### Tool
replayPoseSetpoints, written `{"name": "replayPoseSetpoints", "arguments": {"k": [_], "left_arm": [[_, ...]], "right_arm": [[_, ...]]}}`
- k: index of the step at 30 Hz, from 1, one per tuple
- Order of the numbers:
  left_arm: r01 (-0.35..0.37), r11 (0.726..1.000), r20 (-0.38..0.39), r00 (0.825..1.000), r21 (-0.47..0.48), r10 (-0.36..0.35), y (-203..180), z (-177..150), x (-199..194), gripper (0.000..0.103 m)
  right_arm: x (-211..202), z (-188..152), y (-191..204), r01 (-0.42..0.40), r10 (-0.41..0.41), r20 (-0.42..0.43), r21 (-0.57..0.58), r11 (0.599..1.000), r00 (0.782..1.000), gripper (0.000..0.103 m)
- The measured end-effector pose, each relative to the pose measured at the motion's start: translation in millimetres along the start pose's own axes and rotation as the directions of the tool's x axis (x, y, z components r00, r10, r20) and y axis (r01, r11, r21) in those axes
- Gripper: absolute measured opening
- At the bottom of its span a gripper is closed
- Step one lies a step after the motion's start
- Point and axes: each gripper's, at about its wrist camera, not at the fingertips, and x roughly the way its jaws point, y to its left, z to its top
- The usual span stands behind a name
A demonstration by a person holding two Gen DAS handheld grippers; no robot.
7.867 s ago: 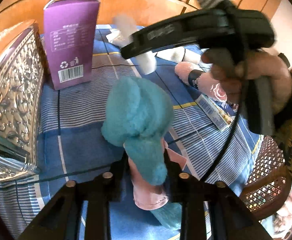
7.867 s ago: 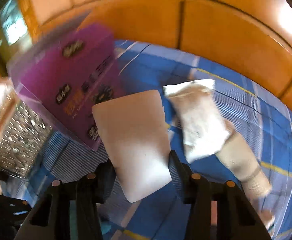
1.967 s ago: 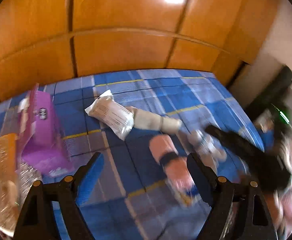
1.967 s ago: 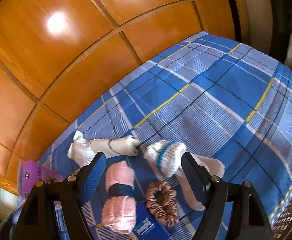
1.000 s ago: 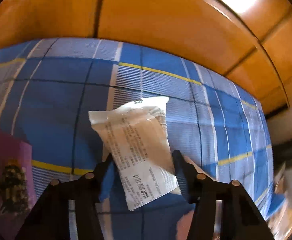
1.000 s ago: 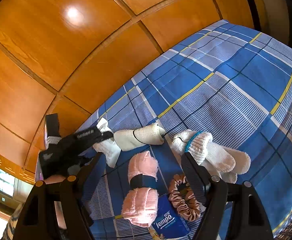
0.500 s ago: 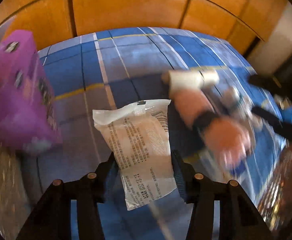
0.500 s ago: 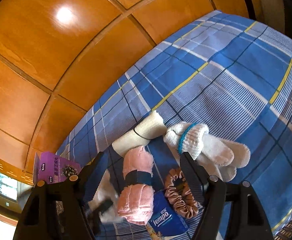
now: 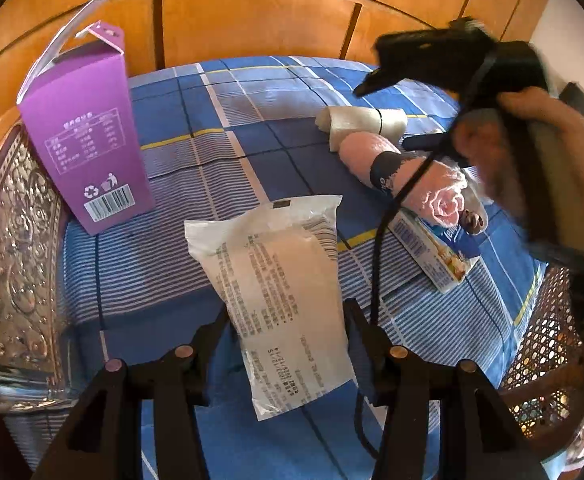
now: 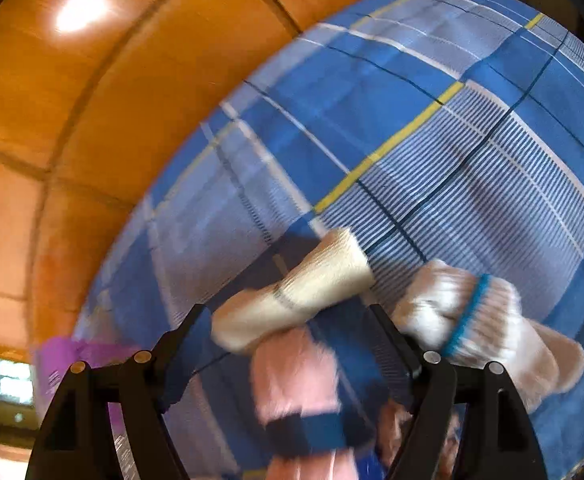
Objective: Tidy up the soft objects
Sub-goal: 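Grasp the white printed packet with the left gripper while the right gripper grasps the cream knit sock, then carry the white packet into the gold tray and open the left gripper while the right gripper holds the sock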
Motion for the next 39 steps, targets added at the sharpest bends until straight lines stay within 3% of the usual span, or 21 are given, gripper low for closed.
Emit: {"name": "replayPoseSetpoints", "arguments": {"k": [2,3,4,10,14,21,27,31,35,39], "left_arm": [[0.006,1.000,0.005,1.000,-0.001,-0.006,1,-1,0,0.052],[0.008,1.000,0.008,1.000,-0.003,-0.008,1,-2,0,0.052],[0.013,1.000,0.011,1.000,-0.007,-0.013,2,-3,0,0.052],[0.058,0.996,0.002,0.998,-0.075,-0.058,16,-7,5,0.053],[0.063,0.997,0.005,0.998,-0.054,-0.063,13,-5,3,0.049],[0.057,0.998,0.022,0.998,-0.035,-0.056,8,16,-14,0.046],[0.075,0.997,0.116,0.991,-0.016,-0.073,2,70,-47,0.046],[0.108,0.993,0.184,0.978,-0.048,-0.097,6,125,-67,0.046],[0.065,0.989,0.285,0.958,-0.130,-0.026,38,172,-96,0.046],[-0.016,0.975,0.348,0.933,-0.223,0.095,89,173,-131,0.046]], "right_arm": [[8,4,4,0.018,-0.017,0.025,-0.015,1.000,1.000,0.079],[12,4,8,0.013,-0.011,0.036,-0.043,0.999,0.999,0.072],[14,4,11,0.005,-0.003,0.036,-0.065,0.998,0.999,0.045],[6,-3,22,0.005,0.005,0.053,-0.190,0.982,0.999,0.020],[10,-4,24,0.051,-0.041,0.048,-0.228,0.972,0.998,0.019],[13,1,16,0.002,0.003,0.026,-0.185,0.983,1.000,0.020],[12,1,16,-0.002,0.006,0.020,-0.185,0.983,1.000,0.020],[11,0,18,0.003,0.001,0.022,-0.211,0.978,1.000,0.020],[16,0,20,-0.006,0.010,0.016,-0.219,0.976,1.000,0.022],[19,0,23,-0.004,0.009,0.018,-0.234,0.972,1.000,0.024]]}}
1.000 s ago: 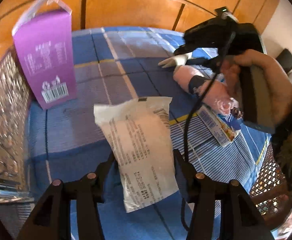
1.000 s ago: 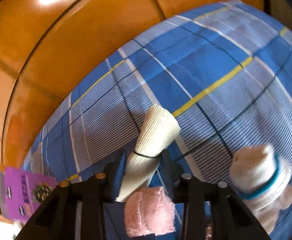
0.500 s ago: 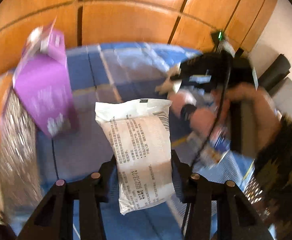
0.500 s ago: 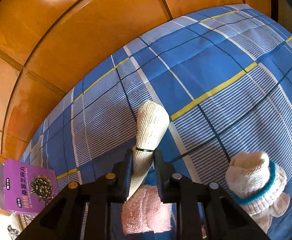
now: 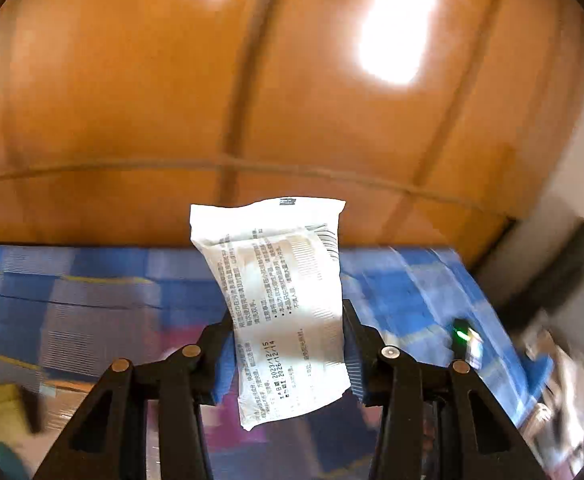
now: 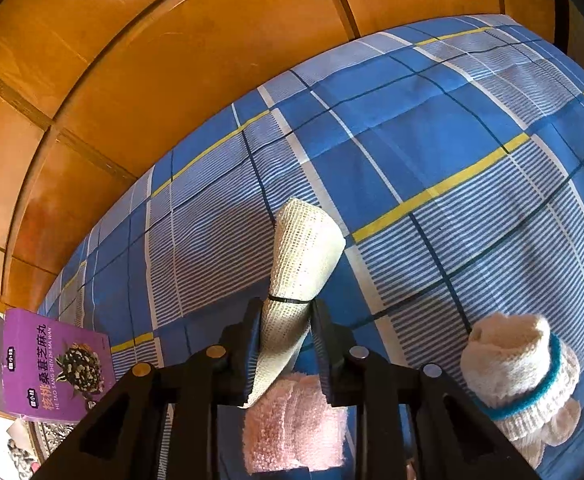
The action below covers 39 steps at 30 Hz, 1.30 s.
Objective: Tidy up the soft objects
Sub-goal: 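Carry the white packet into the gold tray and open the left gripper while the right gripper holds the sock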
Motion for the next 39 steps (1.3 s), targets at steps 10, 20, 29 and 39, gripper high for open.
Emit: {"name": "replayPoseSetpoints", "arguments": {"k": [10,20,29,39], "left_arm": [[-0.286,0.927,0.031,0.953,-0.244,0.303,176,-79,-108,0.046],[-0.403,0.811,-0.053,0.905,-0.423,0.422,256,-199,-187,0.047],[-0.455,0.738,-0.116,0.878,-0.498,0.464,280,-244,-193,0.057],[-0.439,0.814,-0.038,0.887,-0.379,0.461,236,-249,-187,0.073]], "right_arm": [[1,-4,11,0.059,-0.057,0.021,-0.073,0.996,0.998,0.024],[0,-14,27,0.162,-0.148,0.087,-0.185,0.969,0.985,0.022],[-4,-21,52,0.245,-0.222,0.113,-0.281,0.928,0.969,0.019],[-23,-15,97,0.286,-0.251,0.140,-0.372,0.883,0.958,0.017]]}}
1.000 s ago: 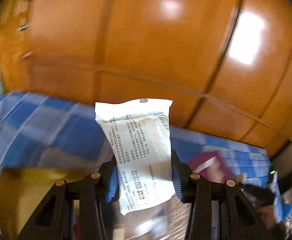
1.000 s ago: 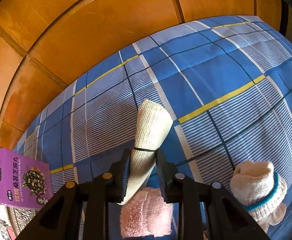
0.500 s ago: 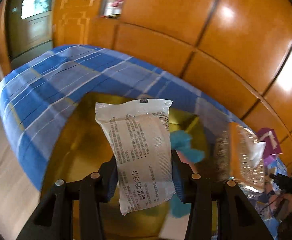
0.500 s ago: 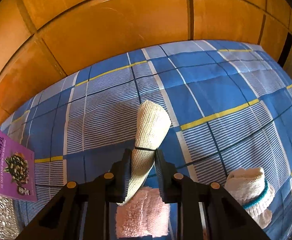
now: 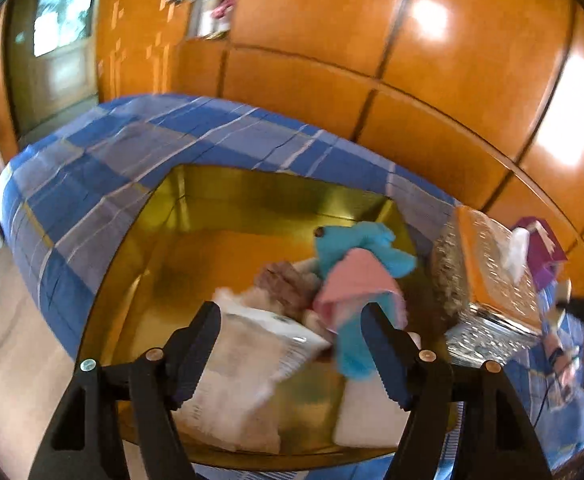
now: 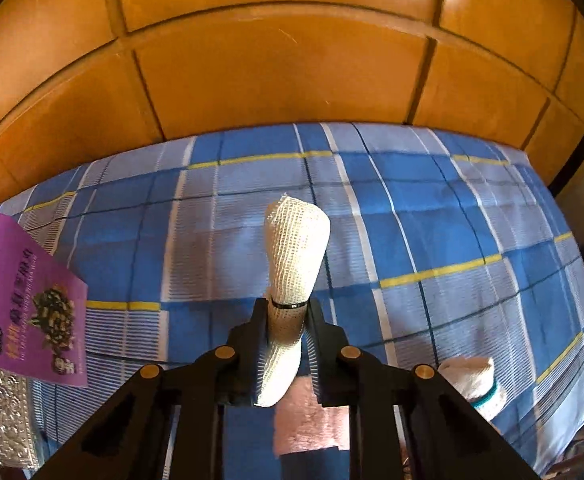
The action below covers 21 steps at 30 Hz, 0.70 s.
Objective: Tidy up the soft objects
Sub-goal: 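Carry the white packet into the gold tray and open the left gripper while the right gripper holds the sock, then carry the cream knit sock into the gold tray and release it with the right gripper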
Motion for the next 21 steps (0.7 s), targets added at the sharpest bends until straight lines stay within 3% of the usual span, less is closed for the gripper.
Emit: {"name": "replayPoseSetpoints", "arguments": {"k": [5,10,16,21], "left_arm": [[0.045,0.996,0.007,0.999,0.078,-0.046,-23,-6,-7,0.074],[0.081,0.992,0.001,0.997,0.095,-0.082,-33,-10,-11,0.075],[0.097,0.990,0.001,0.995,0.105,-0.098,-38,-13,-15,0.075],[0.101,0.989,-0.008,0.995,0.111,-0.100,-38,-19,-17,0.075]], "right_arm": [[-26,30,29,-0.037,0.039,0.060,-0.027,0.999,0.997,0.016],[-69,68,86,-0.091,0.110,0.158,-0.122,0.988,0.981,0.016],[-128,77,168,-0.235,0.307,0.234,-0.289,0.928,0.923,0.016],[-161,43,236,-0.381,0.496,0.158,-0.459,0.802,0.854,0.016]]}}
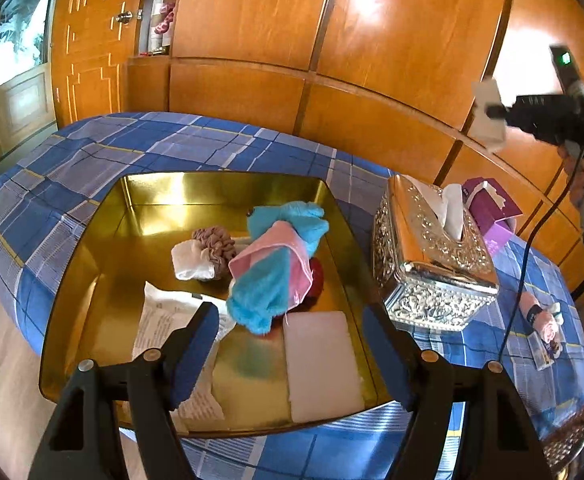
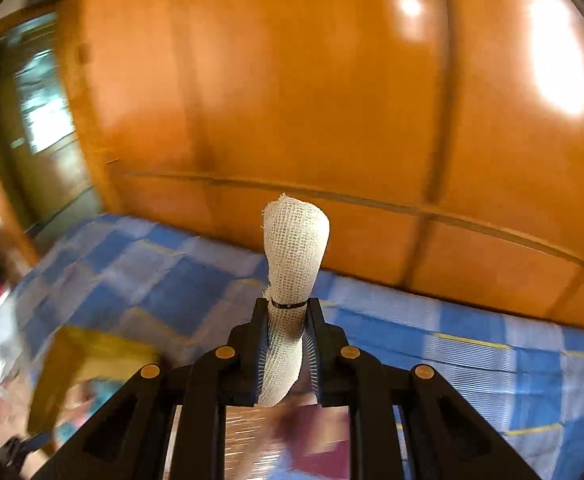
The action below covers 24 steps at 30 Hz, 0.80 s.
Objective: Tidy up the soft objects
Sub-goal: 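Carry the cream knit sock into the gold tray and release it with the right gripper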
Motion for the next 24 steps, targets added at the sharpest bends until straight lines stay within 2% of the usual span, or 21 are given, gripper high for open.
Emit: {"name": "replayPoseSetpoints", "arguments": {"k": [5,10,15,20,23,24], "left_arm": [[-0.006,1.000,0.007,1.000,-0.015,0.006,6,-3,-5,0.075],[-0.035,0.998,0.030,0.999,-0.043,0.037,20,-3,-14,0.075],[-0.069,0.993,0.069,0.995,-0.099,0.077,38,2,-25,0.075],[-0.097,0.983,0.123,0.985,-0.158,0.118,58,12,-41,0.078],[-0.110,0.976,0.147,0.979,-0.190,0.139,69,17,-50,0.081],[-0.113,0.974,0.150,0.978,-0.198,0.144,72,18,-52,0.082]], "right_arm": [[0,-33,59,-0.149,0.144,-0.063,-0.097,0.984,0.988,0.016],[-11,-89,110,-0.287,0.261,-0.156,-0.177,0.941,0.953,0.016],[-5,-133,139,-0.375,0.339,-0.229,-0.136,0.917,0.913,0.016],[25,-155,173,-0.406,0.358,-0.307,-0.110,0.907,0.882,0.017],[49,-158,191,-0.440,0.395,-0.341,-0.063,0.896,0.853,0.022],[52,-158,192,-0.448,0.407,-0.347,-0.044,0.893,0.845,0.030]]}}
